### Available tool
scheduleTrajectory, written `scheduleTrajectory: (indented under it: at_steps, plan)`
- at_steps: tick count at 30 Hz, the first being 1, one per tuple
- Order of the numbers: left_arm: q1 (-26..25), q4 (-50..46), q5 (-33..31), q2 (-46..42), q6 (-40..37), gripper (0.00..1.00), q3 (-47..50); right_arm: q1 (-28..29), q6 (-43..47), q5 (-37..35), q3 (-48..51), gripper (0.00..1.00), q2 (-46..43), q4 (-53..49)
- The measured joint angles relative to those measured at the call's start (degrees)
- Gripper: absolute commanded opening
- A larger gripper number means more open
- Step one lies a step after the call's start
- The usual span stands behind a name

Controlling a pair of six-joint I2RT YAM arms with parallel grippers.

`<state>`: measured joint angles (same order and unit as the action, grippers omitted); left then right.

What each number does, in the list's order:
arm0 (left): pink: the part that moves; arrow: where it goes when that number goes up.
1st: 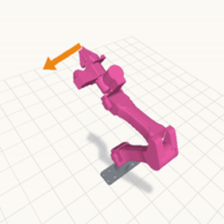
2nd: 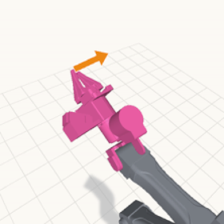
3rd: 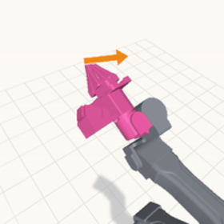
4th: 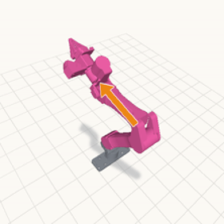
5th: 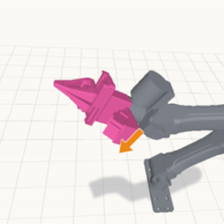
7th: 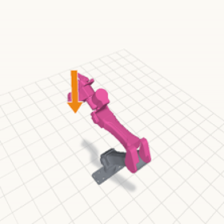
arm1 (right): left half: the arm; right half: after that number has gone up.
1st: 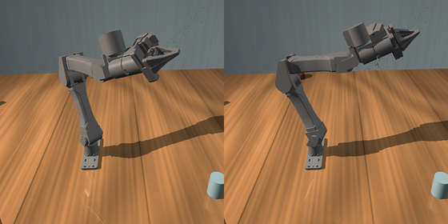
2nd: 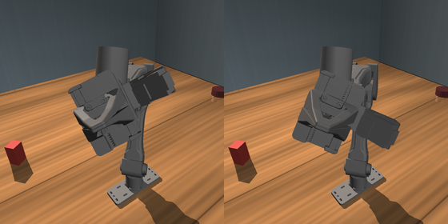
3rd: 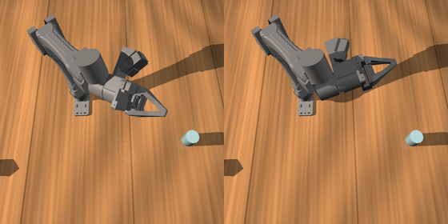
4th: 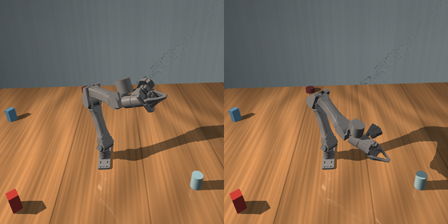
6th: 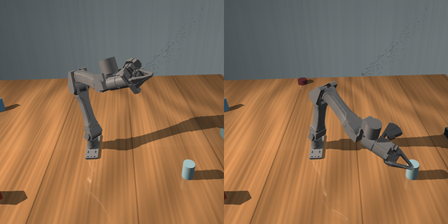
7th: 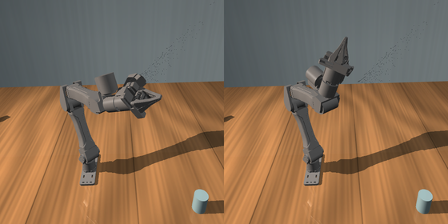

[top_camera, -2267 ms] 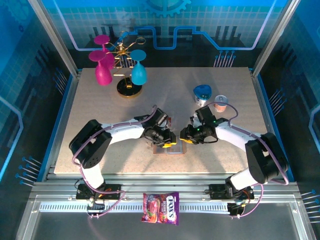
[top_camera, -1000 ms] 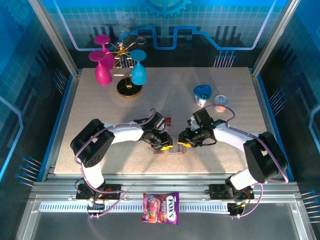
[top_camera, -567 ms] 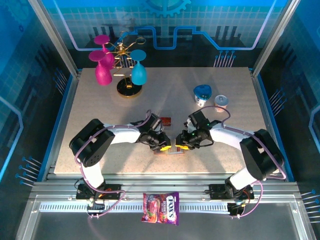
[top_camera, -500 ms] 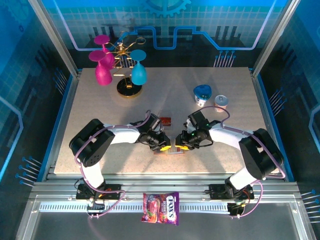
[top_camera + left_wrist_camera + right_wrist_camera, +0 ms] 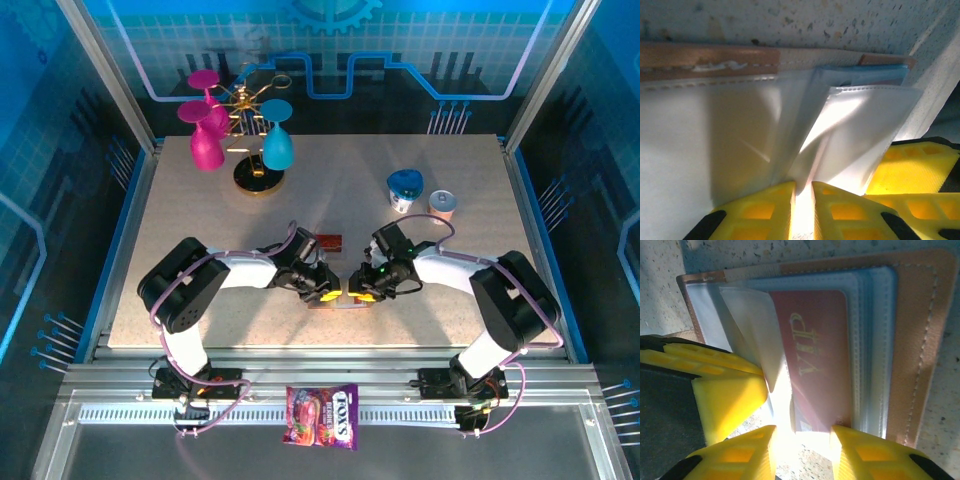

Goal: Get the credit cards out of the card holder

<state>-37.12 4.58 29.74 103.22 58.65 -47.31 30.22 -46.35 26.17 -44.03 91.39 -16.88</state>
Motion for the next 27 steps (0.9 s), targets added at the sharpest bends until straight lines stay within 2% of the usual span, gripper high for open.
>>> scheduleTrajectory:
  at_steps: [10, 18, 27]
  plan:
    - [0.7, 2.8, 0.5, -2.1, 1.7, 0.21, 1.7, 0.2, -0.9, 0.4, -0.6, 0.28, 0.2, 1.2]
    - [3.0, 0.4, -1.0, -13.1, 1.2, 0.28, 1.8, 0.3, -1.5, 0.6, -2.0, 0.29, 0.2, 1.3]
    - [7.0, -3.8, -4.0, -24.1, -1.1, 0.38, 3.4, 3.0, -2.0, 1.1, -7.5, 0.38, 1.0, 0.9]
